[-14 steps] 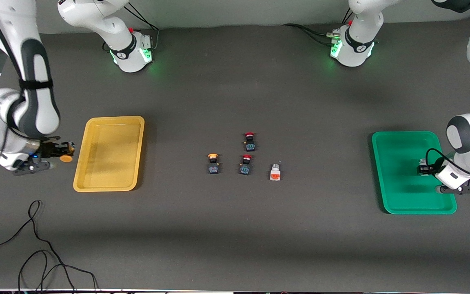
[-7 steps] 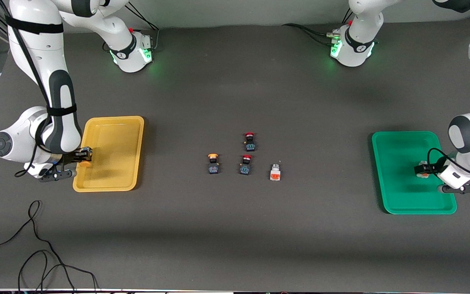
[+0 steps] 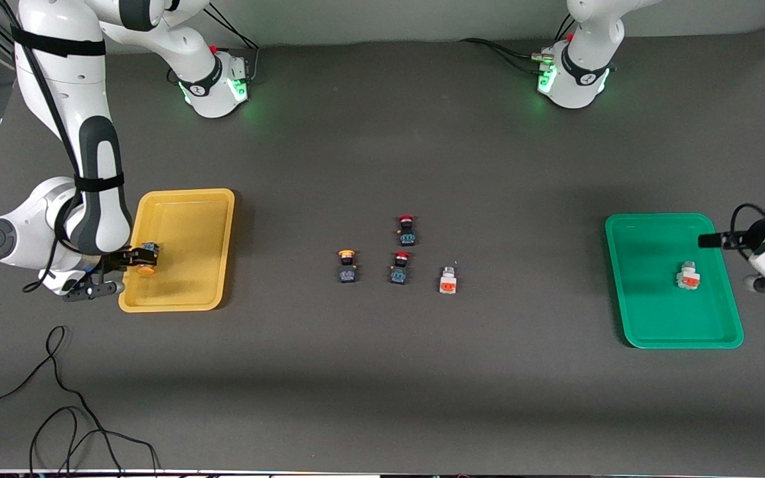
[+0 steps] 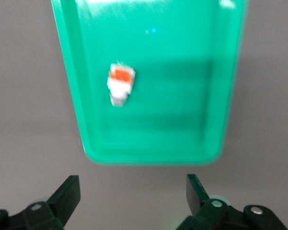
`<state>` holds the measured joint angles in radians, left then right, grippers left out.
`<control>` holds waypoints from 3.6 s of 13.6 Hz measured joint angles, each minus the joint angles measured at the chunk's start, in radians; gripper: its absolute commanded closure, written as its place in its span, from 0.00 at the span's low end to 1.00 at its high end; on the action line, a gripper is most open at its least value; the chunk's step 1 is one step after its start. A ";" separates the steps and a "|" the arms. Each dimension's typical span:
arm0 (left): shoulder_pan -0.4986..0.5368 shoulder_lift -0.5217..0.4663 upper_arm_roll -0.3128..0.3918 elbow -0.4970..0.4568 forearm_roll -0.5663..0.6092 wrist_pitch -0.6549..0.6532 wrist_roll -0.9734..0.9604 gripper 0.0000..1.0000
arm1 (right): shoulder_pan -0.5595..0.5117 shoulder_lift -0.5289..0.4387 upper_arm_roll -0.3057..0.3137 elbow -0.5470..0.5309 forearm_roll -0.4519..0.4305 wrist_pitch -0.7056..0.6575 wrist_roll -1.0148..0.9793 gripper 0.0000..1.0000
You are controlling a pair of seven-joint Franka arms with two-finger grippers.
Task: Place green and yellow buttons in trays
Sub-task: 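Reach the right gripper to a second yellow button while the left gripper reaches a switch, then grasp the yellow button with the right gripper while the left gripper grasps the switch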
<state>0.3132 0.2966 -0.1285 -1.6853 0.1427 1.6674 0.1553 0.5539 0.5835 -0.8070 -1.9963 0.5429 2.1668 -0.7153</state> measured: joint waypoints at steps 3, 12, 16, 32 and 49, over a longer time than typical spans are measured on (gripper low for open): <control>-0.076 -0.014 -0.028 0.156 -0.034 -0.226 -0.105 0.03 | 0.030 -0.020 -0.057 0.101 -0.037 -0.111 0.010 0.00; -0.477 0.093 -0.044 0.278 -0.171 -0.150 -0.728 0.04 | 0.318 -0.071 -0.127 0.379 -0.103 -0.416 0.473 0.00; -0.591 0.200 -0.043 0.292 -0.171 0.003 -0.851 0.04 | 0.572 -0.048 -0.112 0.388 -0.070 -0.373 0.903 0.00; -0.695 0.502 -0.060 0.297 -0.106 0.353 -0.669 0.04 | 0.669 0.230 0.158 0.270 0.075 0.205 1.187 0.12; -0.715 0.555 -0.058 0.261 -0.103 0.538 -0.653 1.00 | 0.658 0.005 0.011 0.311 -0.008 -0.118 1.118 0.80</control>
<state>-0.4019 0.8514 -0.1869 -1.4244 0.0395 2.2055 -0.4982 1.2120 0.5881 -0.7960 -1.6858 0.5350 2.0487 0.4026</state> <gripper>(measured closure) 0.590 0.595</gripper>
